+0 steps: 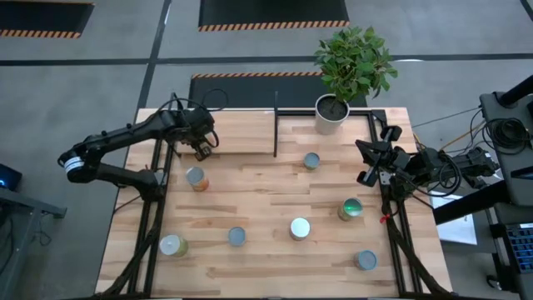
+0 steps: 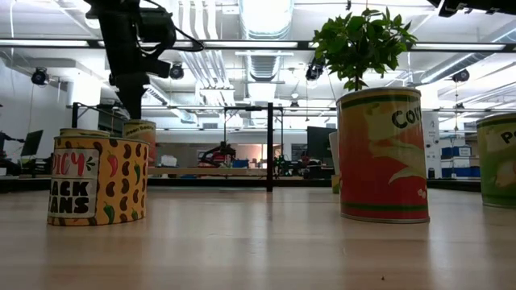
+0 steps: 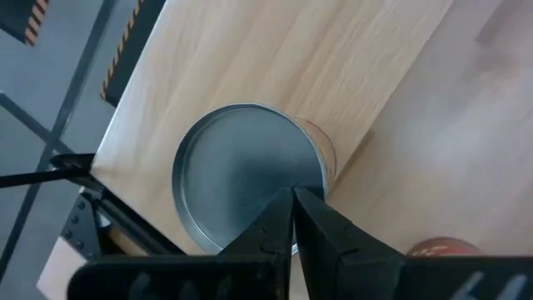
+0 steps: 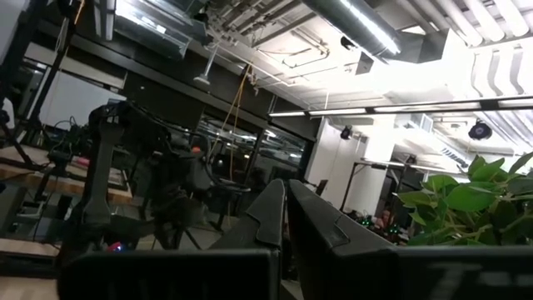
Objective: Pick and place cans onto a shelf
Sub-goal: Put the orange green beans can on the shelf
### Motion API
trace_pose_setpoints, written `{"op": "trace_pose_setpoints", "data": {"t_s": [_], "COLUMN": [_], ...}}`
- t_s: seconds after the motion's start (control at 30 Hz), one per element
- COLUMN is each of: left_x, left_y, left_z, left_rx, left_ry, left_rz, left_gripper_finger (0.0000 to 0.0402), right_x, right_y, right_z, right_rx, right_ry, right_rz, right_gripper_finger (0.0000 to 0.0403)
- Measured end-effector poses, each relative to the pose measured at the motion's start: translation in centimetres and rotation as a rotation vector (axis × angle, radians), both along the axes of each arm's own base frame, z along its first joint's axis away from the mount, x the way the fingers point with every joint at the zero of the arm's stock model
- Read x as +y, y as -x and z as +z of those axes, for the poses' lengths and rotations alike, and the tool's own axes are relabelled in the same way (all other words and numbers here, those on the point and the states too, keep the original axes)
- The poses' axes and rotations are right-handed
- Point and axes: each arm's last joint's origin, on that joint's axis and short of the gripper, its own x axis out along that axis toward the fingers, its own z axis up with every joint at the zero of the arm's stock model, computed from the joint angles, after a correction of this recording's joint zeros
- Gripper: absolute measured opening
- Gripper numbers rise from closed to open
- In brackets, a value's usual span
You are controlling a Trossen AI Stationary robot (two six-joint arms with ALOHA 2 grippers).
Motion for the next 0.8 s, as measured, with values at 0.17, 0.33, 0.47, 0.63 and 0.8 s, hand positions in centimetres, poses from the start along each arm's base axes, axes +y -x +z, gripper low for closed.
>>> {"op": "trace_pose_setpoints", "data": {"t_s": [0.17,0.33,0.47,0.63,0.8], "left_x": [0.0,0.0,-0.2,-0.8,-1.5], "left_y": [0.4,0.4,0.7,1.7,2.7], "left_z": [0.0,0.0,0.2,0.7,1.6], "left_rx": [0.068,0.068,0.078,0.09,0.059], "left_ry": [-0.048,-0.05,-0.044,-0.032,-0.027], "left_rz": [0.024,0.023,0.022,0.019,0.013], "left_gripper_finger": [0.0,0.0,0.0,0.0,0.0], "right_x": [0.0,0.0,0.0,0.0,0.0], "right_y": [0.0,0.0,0.0,0.0,0.0], "right_z": [0.0,0.0,0.0,0.0,0.0], "right_rx": [0.0,0.0,0.0,0.0,0.0], "right_ry": [-0.001,0.0,0.001,0.001,0.001], "right_rz": [0.001,0.0,-0.001,0.0,0.0], "right_gripper_finger": [0.0009,0.0009,0.0009,0.0009,0.0009]}}
